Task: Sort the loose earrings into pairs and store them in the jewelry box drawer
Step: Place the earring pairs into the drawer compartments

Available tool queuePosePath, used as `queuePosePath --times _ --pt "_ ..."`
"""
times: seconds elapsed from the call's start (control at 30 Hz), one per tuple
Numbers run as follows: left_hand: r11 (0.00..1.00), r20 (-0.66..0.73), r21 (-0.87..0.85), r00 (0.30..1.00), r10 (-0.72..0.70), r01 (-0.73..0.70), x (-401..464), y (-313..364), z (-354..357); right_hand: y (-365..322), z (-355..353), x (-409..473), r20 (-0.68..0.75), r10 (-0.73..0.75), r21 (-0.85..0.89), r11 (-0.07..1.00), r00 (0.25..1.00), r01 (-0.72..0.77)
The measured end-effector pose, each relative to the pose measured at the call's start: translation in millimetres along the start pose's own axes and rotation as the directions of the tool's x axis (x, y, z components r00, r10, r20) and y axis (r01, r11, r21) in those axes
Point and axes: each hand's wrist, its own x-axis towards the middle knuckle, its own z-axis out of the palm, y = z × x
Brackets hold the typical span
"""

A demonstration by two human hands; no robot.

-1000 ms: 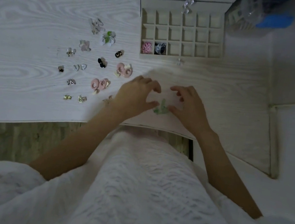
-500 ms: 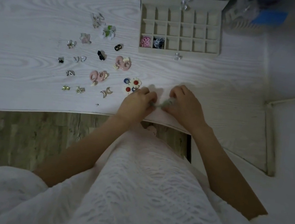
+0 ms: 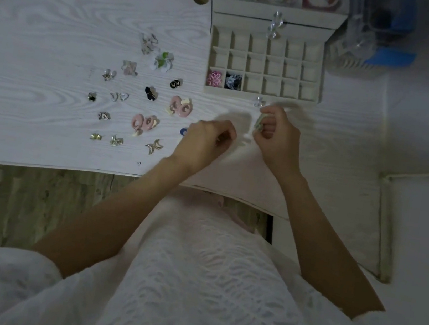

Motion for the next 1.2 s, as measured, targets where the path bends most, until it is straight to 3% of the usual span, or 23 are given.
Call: queuePosePath --times 0.2,0.4,0.6,0.83,0.93,1.1,1.2 --pt "0.947 -0.212 -0.297 0.958 -0.195 0.127 66.7 6.9 -20.1 -24.3 0.3 54.2 -0.031 -0.063 -0.006 0.998 0.998 0.063" --pt "0.885 -0.149 -0.373 0.923 -0.354 0.279 110.0 3.2 -5.7 -18.9 -0.8 69.4 -0.065 0.036 -0.008 0.999 0.997 -0.037" --pt "0.943 -0.043 -0.231 0.966 -0.256 0.24 109.2 1.7 -12.1 -20.6 1.8 78.2 -0.02 0.019 -0.031 0.999 1.0 -0.019" --pt "0.996 -0.061 0.054 0.996 -0.064 0.067 103.8 10.0 -16.0 -32.0 7.0 88.1 0.092 -0.089 -0.347 0.931 0.992 0.116" --pt "0.987 -0.104 0.15 0.994 -0.033 0.049 100.3 4.2 -13.6 -31.1 6.2 85.5 0.065 -0.122 -0.402 0.905 0.99 0.138" --pt "0.892 -0.145 0.439 0.972 0.187 -0.106 90.8 -17.4 -6.0 -18.3 14.7 78.8 0.09 -0.193 -0.564 0.799 0.977 0.209" --pt "0.868 -0.117 0.487 0.978 0.175 -0.097 85.7 -19.9 -3.9 -16.1 15.6 76.0 0.077 -0.212 -0.573 0.79 0.974 0.217"
